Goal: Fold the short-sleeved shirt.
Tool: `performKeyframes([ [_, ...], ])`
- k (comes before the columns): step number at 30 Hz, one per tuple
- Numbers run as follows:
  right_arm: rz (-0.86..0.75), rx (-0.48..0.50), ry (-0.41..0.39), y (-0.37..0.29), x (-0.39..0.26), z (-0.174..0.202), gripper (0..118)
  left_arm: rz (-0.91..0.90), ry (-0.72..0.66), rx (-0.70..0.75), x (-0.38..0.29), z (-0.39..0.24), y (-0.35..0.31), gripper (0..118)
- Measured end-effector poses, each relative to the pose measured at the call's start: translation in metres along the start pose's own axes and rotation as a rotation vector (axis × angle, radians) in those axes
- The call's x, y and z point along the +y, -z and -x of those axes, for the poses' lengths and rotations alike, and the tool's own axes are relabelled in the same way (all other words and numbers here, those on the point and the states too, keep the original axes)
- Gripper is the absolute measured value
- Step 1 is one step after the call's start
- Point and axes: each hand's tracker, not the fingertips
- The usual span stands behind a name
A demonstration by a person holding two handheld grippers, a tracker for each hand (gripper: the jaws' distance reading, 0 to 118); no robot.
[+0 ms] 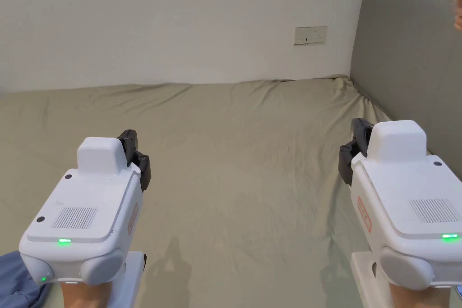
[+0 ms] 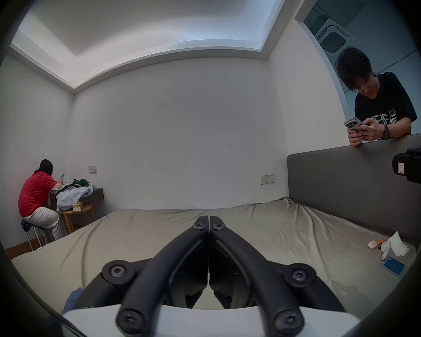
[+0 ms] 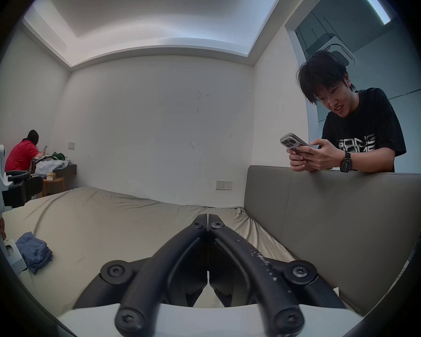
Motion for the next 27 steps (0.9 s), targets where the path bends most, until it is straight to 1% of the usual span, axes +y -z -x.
performKeyframes([
  [10, 0.004, -0.001, -0.005, 0.0017, -0.0006, 0.0008, 2, -0.002, -0.008, -0.003, -0.0005, 0.0018, 0.0016, 0],
  [11, 0.006, -0.004, -0.006, 0.0019, -0.0008, 0.0011, 10, -0.006, -0.016, -0.012, -0.0008, 0.0029, 0.0015, 11],
  [12, 0.007, -0.009, -0.011, 0.0027, -0.0011, 0.0018, 23, -0.006, -0.021, -0.011, -0.0009, 0.0033, 0.0015, 25],
  [13, 0.01, -0.005, -0.013, 0.0038, -0.0017, 0.0021, 42, -0.006, -0.027, -0.013, -0.0008, 0.0036, 0.0016, 44],
  [14, 0.016, -0.003, -0.014, 0.0052, -0.0022, 0.0025, 73, -0.001, -0.032, -0.017, -0.0006, 0.0041, 0.0022, 78],
  [15, 0.024, -0.004, -0.016, 0.0071, -0.0029, 0.0032, 94, 0.006, -0.037, -0.021, -0.0003, 0.0044, 0.0033, 100],
  [16, 0.028, -0.003, -0.014, 0.0084, -0.0037, 0.0036, 108, 0.011, -0.04, -0.024, -0.0004, 0.0043, 0.0043, 116],
  [17, 0.025, -0.001, -0.009, 0.0083, -0.0048, 0.0032, 118, 0.013, -0.042, -0.021, -0.0006, 0.0039, 0.0048, 118],
  [19, 0.015, -0.007, 0.001, 0.0075, -0.0055, 0.003, 118, -0.031, -0.05, -0.02, -0.004, 0.0024, 0.001, 118],
  [20, 0.014, 0.0, 0.005, 0.0076, -0.0056, 0.0029, 118, -0.017, -0.043, -0.018, -0.005, 0.0022, 0.0018, 118],
  [22, 0.02, -0.016, 0.002, 0.008, -0.0057, 0.0028, 118, -0.005, -0.037, -0.02, -0.0051, 0.0008, 0.003, 118],
  [27, 0.03, -0.02, 0.008, 0.01, -0.0073, 0.0021, 118, -0.012, -0.013, -0.016, -0.0053, -0.0002, 0.0014, 118],
])
